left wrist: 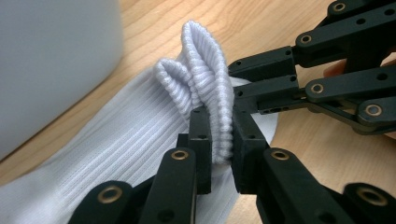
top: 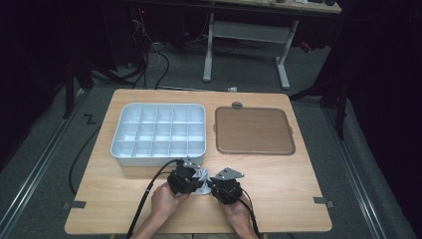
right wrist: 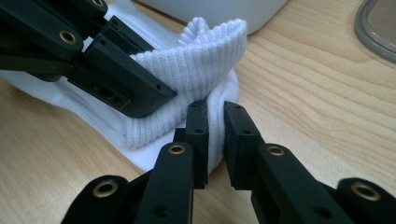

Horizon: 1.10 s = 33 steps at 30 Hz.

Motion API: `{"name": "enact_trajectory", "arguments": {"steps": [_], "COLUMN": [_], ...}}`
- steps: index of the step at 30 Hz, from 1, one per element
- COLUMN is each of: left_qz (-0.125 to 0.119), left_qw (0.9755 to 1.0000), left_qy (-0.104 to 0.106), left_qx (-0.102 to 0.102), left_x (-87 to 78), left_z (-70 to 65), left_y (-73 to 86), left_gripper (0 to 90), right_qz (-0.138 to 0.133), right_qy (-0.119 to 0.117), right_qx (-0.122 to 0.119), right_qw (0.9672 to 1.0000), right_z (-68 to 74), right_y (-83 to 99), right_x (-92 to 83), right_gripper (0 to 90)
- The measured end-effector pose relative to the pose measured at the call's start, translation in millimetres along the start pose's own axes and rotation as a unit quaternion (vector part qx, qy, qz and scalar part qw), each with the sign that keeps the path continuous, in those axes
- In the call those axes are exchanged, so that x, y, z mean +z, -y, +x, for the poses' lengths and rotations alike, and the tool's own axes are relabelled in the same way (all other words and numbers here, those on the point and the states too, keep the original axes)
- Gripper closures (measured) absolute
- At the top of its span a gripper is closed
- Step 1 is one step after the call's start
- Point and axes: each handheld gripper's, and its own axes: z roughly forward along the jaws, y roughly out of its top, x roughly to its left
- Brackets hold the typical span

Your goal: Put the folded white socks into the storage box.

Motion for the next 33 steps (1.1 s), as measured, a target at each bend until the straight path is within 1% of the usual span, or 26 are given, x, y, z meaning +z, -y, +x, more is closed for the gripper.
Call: {"name": "enact_trajectory", "arguments": {"steps": [2, 5, 7, 9, 12, 13, 15, 19, 21, 23, 26, 27, 29, 33], "left_qz": [-0.002, -0.007, -0.009, -0.015, -0.022, -0.025, -0.032, -0.056, -0.065, -0.074, -0.092, -0.097, -0.103, -0.11], "left_qw": [1.0, 0.9999, 0.9998, 0.9996, 0.999, 0.9988, 0.9985, 0.997, 0.9968, 0.9963, 0.9952, 0.9947, 0.9942, 0.9927], "left_qy": [0.001, 0.012, 0.016, 0.023, 0.039, 0.043, 0.045, 0.051, 0.046, 0.04, 0.024, 0.017, -0.002, -0.023], "left_qx": [0.001, 0.001, -0.001, -0.006, -0.004, -0.004, -0.003, -0.016, -0.014, -0.019, -0.026, -0.029, -0.029, -0.043], "left_x": [-1.2, -4.0, -5.8, -8.6, -15.6, -18.0, -22.8, -37.1, -44.1, -53.3, -66.2, -70.2, -77.4, -88.8], "left_z": [0.0, 1.9, 2.7, 1.2, -1.3, -1.7, -1.5, 1.2, 2.7, 6.0, 13.3, 16.3, 23.3, 35.1], "left_y": [0.3, 0.4, 0.0, -0.8, -2.1, -2.5, -3.2, -5.4, -5.2, -4.9, -3.0, -1.9, 1.2, 9.0], "left_gripper": [80.1, 77.6, 75.3, 71.2, 61.8, 57.7, 56.1, 53.1, 52.0, 51.3, 50.7, 50.5, 50.3, 50.5], "right_qz": [0.0, -0.003, -0.002, -0.002, -0.002, -0.006, -0.01, -0.024, -0.033, -0.04, -0.052, -0.055, -0.06, -0.057], "right_qy": [0.0, 0.001, -0.001, -0.004, -0.008, -0.011, -0.011, -0.01, -0.009, -0.011, -0.011, -0.012, -0.017, -0.028], "right_qx": [-0.001, -0.003, 0.003, 0.007, 0.015, 0.019, 0.021, 0.025, 0.03, 0.028, 0.015, 0.012, -0.002, -0.024], "right_qw": [1.0, 1.0, 1.0, 1.0, 0.9999, 0.9997, 0.9997, 0.9993, 0.999, 0.9987, 0.9985, 0.9984, 0.998, 0.9977], "right_z": [-0.1, -0.6, -1.0, -1.7, -3.7, -5.1, -5.5, -8.6, -10.3, -12.0, -10.7, -8.9, -5.4, 7.6], "right_y": [-1.5, -1.4, -1.2, -1.5, -2.4, -3.3, -4.0, -4.7, -3.9, -4.3, -8.0, -9.8, -13.7, -20.1], "right_x": [1.7, 2.0, 1.8, 1.8, 0.6, -2.5, -4.7, -17.4, -25.1, -34.6, -46.3, -49.9, -54.1, -53.0], "right_gripper": [80.7, 78.5, 76.4, 73.6, 68.1, 65.9, 64.6, 63.9, 65.0, 67.4, 70.3, 70.7, 70.8, 71.4]}}
